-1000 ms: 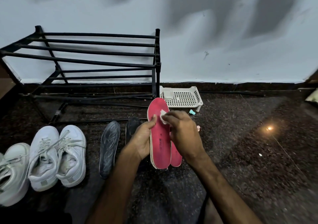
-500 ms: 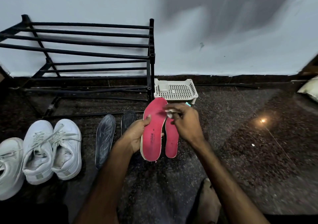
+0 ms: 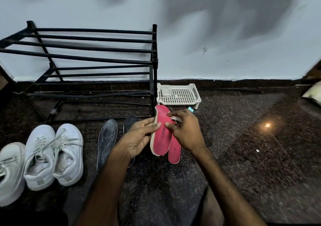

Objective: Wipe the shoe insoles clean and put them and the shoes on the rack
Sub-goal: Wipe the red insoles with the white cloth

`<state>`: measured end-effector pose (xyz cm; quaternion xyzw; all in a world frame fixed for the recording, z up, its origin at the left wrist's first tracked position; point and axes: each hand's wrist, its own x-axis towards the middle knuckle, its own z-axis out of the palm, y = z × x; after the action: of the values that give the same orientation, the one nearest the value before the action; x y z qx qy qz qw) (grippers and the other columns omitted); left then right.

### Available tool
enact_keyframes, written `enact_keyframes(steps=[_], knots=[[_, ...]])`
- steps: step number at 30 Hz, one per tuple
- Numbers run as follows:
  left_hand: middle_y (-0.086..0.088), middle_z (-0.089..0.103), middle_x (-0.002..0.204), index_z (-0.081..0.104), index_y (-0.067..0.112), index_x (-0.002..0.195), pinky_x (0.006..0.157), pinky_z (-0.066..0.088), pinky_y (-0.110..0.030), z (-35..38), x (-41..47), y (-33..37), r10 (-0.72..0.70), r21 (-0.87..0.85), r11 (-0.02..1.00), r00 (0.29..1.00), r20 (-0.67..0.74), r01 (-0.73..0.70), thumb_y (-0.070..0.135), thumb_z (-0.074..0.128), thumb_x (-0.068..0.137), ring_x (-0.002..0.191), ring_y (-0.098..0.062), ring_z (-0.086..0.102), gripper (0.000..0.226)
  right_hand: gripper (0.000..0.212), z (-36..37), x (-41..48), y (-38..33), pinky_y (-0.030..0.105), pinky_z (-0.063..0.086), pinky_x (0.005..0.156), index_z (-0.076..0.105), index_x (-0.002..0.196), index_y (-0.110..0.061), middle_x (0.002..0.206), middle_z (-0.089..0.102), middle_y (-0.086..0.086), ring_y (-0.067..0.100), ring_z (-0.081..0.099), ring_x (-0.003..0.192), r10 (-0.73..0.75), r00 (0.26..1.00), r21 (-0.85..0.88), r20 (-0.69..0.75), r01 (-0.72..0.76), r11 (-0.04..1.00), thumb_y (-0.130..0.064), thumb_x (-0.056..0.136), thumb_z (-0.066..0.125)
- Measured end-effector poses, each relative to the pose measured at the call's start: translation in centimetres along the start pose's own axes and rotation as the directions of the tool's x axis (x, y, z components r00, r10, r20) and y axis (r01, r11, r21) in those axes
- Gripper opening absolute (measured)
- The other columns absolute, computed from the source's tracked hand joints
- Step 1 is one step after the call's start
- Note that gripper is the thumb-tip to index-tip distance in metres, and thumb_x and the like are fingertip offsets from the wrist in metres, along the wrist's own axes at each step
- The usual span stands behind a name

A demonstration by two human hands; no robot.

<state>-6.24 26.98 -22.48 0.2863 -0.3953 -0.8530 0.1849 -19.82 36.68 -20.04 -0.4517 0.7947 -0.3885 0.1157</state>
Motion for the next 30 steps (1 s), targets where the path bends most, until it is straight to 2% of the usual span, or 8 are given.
enact_keyframes(steps=[5,8,10,14,17,20,26,30], knots=[[-0.019,0.066,0.122,0.055,0.012,0.133,0.094,0.055,-0.038,0.0,0.0,-0.1,-0.03,0.043,0.999,0.995,0.1,0.026,0.001,0.064,0.081,0.106,-0.024,0.067,0.054,0.025,0.2,0.4,0.6,0.034,0.056,0.086,0.074,0.099,-0.021,0.102,0.07,0.001,0.014,0.068,0.091,0.135,0.982,0.17,-0.136,-0.111,0.979,-0.02,0.075,0.082],[-0.011,0.071,0.115,0.062,0.022,0.124,0.085,0.058,-0.037,0.1,-0.2,-0.2,-0.068,0.189,0.98,0.998,0.015,0.064,0.011,0.061,0.091,0.099,-0.021,0.069,0.035,0.021,0.5,0.5,1.1,0.04,0.061,0.075,0.075,0.098,-0.015,0.095,0.074,0.002,0.015,0.071,0.08,0.251,0.963,0.371,-0.103,-0.197,0.908,-0.015,0.078,0.079],[-0.007,0.075,0.103,0.066,0.02,0.115,0.078,0.059,-0.033,0.3,-0.2,-0.3,-0.051,0.299,0.952,0.997,-0.066,0.068,0.013,0.059,0.095,0.089,-0.017,0.071,0.022,0.018,0.6,0.6,1.5,0.041,0.059,0.083,0.074,0.1,-0.018,0.096,0.073,0.001,0.016,0.07,0.086,0.245,0.962,0.37,-0.122,-0.185,0.911,-0.02,0.082,0.076],[-0.003,0.075,0.078,0.069,0.008,0.104,0.055,0.054,-0.023,0.7,0.2,-0.9,0.09,0.423,0.906,0.965,-0.246,0.023,0.011,0.06,0.096,0.062,-0.01,0.069,0.013,0.016,-0.4,0.1,0.8,0.012,0.046,0.089,0.073,0.104,-0.016,0.104,0.064,-0.002,0.008,0.061,0.097,-0.063,0.954,0.108,-0.293,0.098,0.989,-0.012,0.089,0.068],[-0.008,0.074,0.083,0.07,0.006,0.102,0.064,0.054,-0.032,1.0,0.6,-1.1,0.191,0.467,0.884,0.927,-0.322,-0.02,0.012,0.063,0.093,0.068,-0.018,0.068,0.013,0.024,-0.1,-0.4,0.2,0.024,0.049,0.088,0.07,0.111,-0.013,0.106,0.065,0.0,0.013,0.058,0.097,-0.391,0.917,-0.108,-0.078,0.382,0.918,-0.005,0.089,0.062],[-0.011,0.073,0.077,0.07,0.007,0.094,0.068,0.054,-0.043,1.2,1.0,-1.0,0.246,0.467,0.883,0.896,-0.369,-0.05,0.009,0.065,0.091,0.069,-0.024,0.066,0.006,0.029,1.5,-1.3,1.1,0.038,0.049,0.079,0.068,0.11,-0.009,0.1,0.067,0.005,0.024,0.055,0.092,-0.463,0.871,-0.221,0.165,0.49,0.843,-0.007,0.086,0.053],[-0.019,0.072,0.089,0.068,-0.002,0.1,0.075,0.057,-0.049,0.2,1.6,-1.4,0.295,0.42,0.905,0.819,-0.492,-0.074,0.001,0.059,0.093,0.077,-0.031,0.07,0.012,0.024,2.2,-2.6,1.2,0.031,0.05,0.084,0.075,0.097,-0.011,0.096,0.073,0.001,0.019,0.065,0.091,-0.443,0.829,0.009,0.342,0.468,0.883,0.001,0.082,0.06],[-0.013,0.073,0.096,0.063,0.002,0.116,0.067,0.059,-0.035,-0.8,1.5,-1.4,0.277,0.336,0.935,0.822,-0.497,-0.113,0.007,0.059,0.096,0.077,-0.021,0.071,0.022,0.015,0.1,-1.9,1.1,0.017,0.053,0.081,0.076,0.099,-0.016,0.098,0.073,-0.009,0.0,0.067,0.089,-0.187,0.982,0.242,0.025,0.176,0.954,-0.008,0.089,0.067]])
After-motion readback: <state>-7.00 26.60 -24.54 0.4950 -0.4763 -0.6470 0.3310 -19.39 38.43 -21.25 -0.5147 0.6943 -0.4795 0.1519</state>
